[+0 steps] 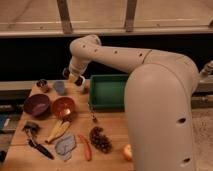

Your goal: Place eraser in metal cup

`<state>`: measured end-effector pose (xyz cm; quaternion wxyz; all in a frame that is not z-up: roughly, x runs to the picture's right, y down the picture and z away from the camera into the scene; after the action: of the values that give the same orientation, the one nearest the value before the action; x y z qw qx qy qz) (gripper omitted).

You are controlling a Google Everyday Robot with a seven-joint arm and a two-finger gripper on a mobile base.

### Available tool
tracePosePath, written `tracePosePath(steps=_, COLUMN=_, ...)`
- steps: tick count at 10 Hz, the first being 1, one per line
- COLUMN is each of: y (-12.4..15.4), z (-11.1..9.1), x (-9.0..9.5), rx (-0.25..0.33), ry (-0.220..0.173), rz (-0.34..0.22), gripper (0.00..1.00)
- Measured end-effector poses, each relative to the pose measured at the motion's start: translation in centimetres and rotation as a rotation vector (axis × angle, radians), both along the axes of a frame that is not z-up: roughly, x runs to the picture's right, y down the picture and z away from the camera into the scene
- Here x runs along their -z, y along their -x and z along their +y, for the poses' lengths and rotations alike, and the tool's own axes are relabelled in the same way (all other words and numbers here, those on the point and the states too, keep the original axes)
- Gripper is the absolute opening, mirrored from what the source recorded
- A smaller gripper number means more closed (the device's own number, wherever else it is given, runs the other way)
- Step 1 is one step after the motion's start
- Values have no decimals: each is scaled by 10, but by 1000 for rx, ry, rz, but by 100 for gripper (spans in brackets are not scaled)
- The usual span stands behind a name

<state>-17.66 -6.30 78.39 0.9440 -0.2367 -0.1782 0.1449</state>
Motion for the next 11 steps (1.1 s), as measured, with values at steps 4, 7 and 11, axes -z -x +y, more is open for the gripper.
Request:
tracePosePath(steps=4, y=-6, z=17, x=-19, rx=9, ry=39, rz=3, gripper=16)
tracePosePath(steps=7, y=17, z=10, x=-28, rx=39, ry=41, rz=-57, gripper=16)
tracePosePath(steps=11, y=31, z=1, x=-36, rx=20, ry=23, rz=-134, gripper=16)
